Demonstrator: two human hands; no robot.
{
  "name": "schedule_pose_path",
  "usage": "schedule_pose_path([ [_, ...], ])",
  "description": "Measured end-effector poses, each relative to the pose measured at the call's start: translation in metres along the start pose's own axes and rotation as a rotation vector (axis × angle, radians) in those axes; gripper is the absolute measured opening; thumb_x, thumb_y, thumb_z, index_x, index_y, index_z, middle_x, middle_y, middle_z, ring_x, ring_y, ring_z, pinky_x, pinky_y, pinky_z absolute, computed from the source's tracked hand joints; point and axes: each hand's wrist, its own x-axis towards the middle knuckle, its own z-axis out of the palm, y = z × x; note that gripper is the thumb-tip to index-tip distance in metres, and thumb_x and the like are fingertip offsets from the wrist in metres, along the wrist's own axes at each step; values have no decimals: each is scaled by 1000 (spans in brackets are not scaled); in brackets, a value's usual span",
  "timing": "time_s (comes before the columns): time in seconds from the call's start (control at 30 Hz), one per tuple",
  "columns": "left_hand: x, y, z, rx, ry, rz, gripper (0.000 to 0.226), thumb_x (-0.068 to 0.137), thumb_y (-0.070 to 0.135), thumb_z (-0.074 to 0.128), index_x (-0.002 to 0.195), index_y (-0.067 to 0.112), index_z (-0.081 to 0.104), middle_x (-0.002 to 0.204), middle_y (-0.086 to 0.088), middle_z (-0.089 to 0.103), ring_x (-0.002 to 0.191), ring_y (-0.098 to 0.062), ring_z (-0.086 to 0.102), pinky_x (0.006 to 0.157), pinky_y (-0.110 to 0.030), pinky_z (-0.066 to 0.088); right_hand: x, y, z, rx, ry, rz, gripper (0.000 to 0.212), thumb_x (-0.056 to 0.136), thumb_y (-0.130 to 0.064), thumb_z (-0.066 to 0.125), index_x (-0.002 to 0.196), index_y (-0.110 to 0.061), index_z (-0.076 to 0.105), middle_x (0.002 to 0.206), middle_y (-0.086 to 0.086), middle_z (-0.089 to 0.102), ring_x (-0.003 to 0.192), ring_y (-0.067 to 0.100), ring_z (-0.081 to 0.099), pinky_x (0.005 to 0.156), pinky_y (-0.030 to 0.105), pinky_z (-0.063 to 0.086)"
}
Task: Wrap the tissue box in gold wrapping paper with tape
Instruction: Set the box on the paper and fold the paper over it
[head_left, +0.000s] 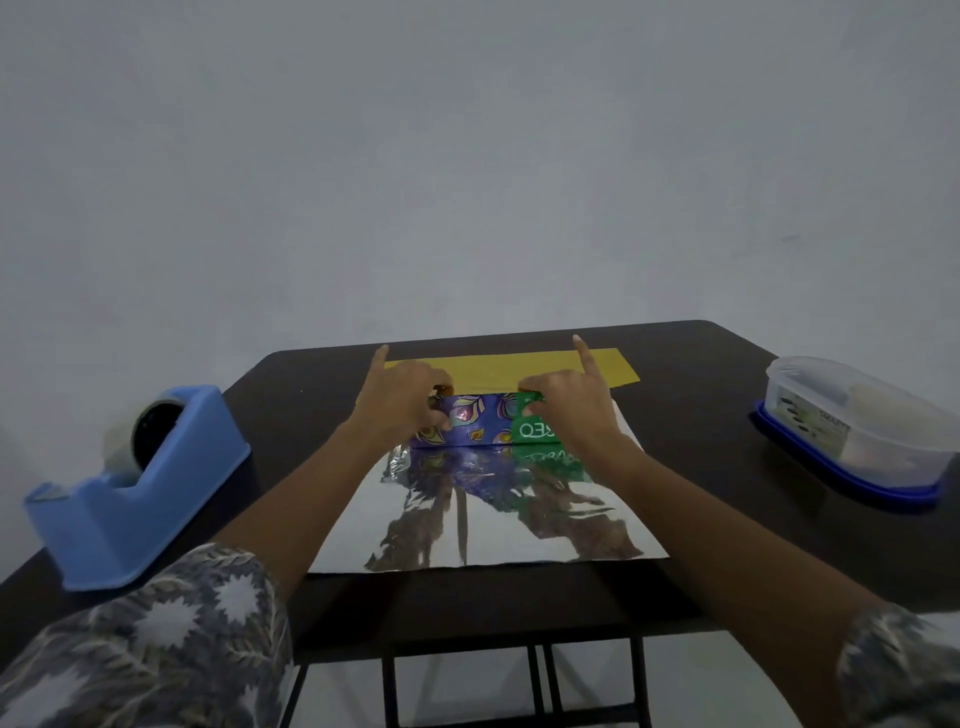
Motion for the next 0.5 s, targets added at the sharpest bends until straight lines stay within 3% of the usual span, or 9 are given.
schedule_pose_path([
  [0.17, -6, 7, 0, 14, 59, -9, 32, 76, 44, 72, 100, 26, 61, 102, 9, 65, 106, -11, 57, 115, -47, 7, -1, -2, 4, 12, 56, 22, 23, 91, -27, 59, 113, -22, 63, 103, -2, 70, 98, 17, 64, 113, 33, -12],
  [0.33, -13, 8, 2, 22, 96, -21, 30, 81, 42, 67, 101, 22, 57, 105, 6, 62, 107, -14, 55, 114, -43, 9, -6, -5, 14, 46, 139, 25, 18, 87, -22, 64, 104, -16, 66, 102, 3, 70, 96, 25, 63, 111, 40, 17],
  [0.43, -19, 7, 7, -56, 191, 42, 39, 85, 49, 61, 111, 20, 60, 115, 4, 63, 113, -15, 55, 114, -43, 12, -8, -4, 20, 124, 184, 18, 20, 74, -15, 76, 93, -12, 70, 90, 6, 72, 81, 29, 66, 87, 38, 43],
  [0.5, -20, 9, 8, -168, 275, 75, 38, 88, 45, 58, 114, 18, 65, 117, 2, 66, 113, -16, 58, 114, -41, 14, -11, -3, 21, 161, 236, -6, 27, 59, -10, 85, 82, -12, 71, 77, 4, 72, 66, 27, 67, 64, 31, 49],
])
